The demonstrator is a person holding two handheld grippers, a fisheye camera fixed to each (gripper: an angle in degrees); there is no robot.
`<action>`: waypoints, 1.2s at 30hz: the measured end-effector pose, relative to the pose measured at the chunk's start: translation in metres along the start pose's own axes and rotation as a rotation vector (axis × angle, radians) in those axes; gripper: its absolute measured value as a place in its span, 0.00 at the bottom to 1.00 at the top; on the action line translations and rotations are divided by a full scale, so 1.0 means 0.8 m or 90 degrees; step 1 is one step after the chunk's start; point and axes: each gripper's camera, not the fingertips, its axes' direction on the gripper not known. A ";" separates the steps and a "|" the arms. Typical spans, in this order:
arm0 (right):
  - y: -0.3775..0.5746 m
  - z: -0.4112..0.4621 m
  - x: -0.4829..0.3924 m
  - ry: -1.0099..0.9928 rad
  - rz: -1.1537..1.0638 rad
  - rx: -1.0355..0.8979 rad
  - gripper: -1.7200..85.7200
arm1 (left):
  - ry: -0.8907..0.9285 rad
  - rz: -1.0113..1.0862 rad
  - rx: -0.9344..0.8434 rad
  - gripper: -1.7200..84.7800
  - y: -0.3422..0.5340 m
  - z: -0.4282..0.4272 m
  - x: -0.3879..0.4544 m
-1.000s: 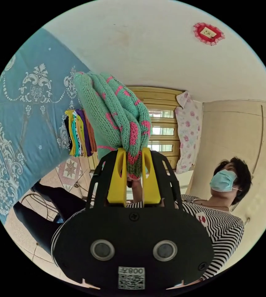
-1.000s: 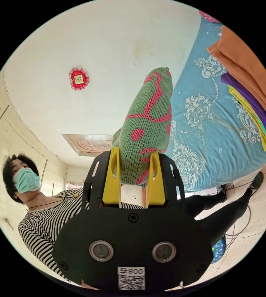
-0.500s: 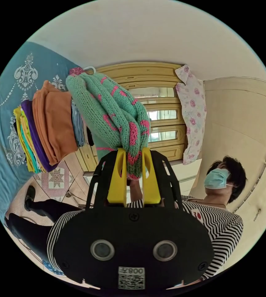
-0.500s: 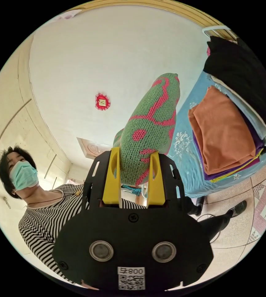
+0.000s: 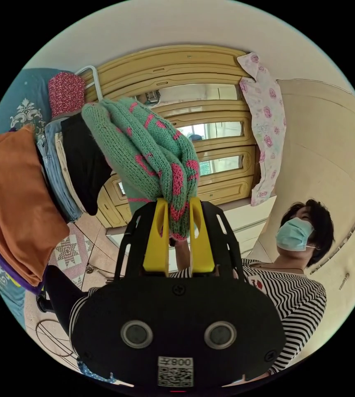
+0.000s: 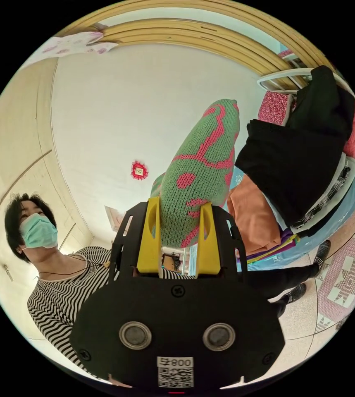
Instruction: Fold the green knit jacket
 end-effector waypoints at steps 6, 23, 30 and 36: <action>-0.076 -0.080 0.105 0.043 0.022 0.019 0.17 | 0.031 -0.009 -0.030 0.12 -0.117 0.105 -0.076; -0.390 -0.039 0.397 0.047 0.009 -0.117 0.17 | -0.032 0.019 0.085 0.12 -0.375 0.214 -0.205; -0.602 0.094 0.521 0.035 -0.046 -0.244 0.17 | -0.090 0.025 0.213 0.12 -0.486 0.215 -0.270; -0.779 0.230 0.612 0.068 -0.100 -0.332 0.17 | -0.171 0.025 0.284 0.12 -0.609 0.218 -0.337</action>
